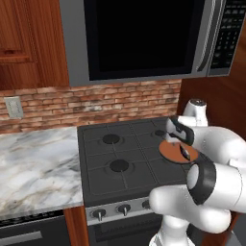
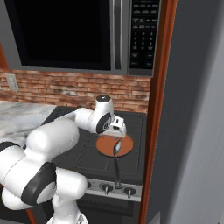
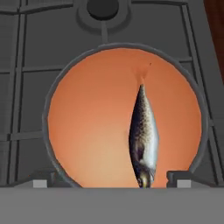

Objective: Retrieve the fish from the fridge and place it on the saucepan with marinade on the stove.

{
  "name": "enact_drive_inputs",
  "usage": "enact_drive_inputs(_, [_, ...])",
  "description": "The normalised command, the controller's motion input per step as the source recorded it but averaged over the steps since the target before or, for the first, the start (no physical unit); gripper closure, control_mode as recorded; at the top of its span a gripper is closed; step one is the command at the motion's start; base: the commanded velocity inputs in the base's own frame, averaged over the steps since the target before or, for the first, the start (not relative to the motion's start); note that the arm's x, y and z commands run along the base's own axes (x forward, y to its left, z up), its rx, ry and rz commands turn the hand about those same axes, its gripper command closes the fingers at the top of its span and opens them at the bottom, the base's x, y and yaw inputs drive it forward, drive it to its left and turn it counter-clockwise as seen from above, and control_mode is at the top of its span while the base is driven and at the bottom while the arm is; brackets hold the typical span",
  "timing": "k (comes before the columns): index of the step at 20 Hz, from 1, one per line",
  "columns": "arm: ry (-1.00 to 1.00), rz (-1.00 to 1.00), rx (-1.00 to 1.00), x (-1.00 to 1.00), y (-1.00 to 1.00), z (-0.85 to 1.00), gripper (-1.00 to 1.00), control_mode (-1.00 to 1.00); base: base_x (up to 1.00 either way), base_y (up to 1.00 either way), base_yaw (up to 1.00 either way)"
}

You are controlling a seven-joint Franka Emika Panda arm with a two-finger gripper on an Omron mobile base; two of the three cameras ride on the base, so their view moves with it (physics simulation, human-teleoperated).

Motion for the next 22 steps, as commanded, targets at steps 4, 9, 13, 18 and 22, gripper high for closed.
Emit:
enact_drive_inputs(4, [-0.05, 0.0, -0.05, -0.71, 0.14, 0.52, -1.0, -1.0, 0.0, 0.0, 0.0])
enact_drive_inputs(9, [0.0, 0.0, -0.01, -0.69, 0.19, 0.74, -1.0, -1.0, 0.0, 0.0, 0.0])
enact_drive_inputs(13, [0.0, 0.0, -0.01, -0.69, 0.31, 0.83, -1.0, -1.0, 0.0, 0.0, 0.0])
enact_drive_inputs(18, [-0.01, 0.0, 0.0, -0.76, 0.37, 0.85, -1.0, -1.0, 0.0, 0.0, 0.0])
enact_drive_inputs(22, [-0.02, 0.0, 0.0, -0.85, 0.35, 0.76, -1.0, -1.0, 0.0, 0.0, 0.0])
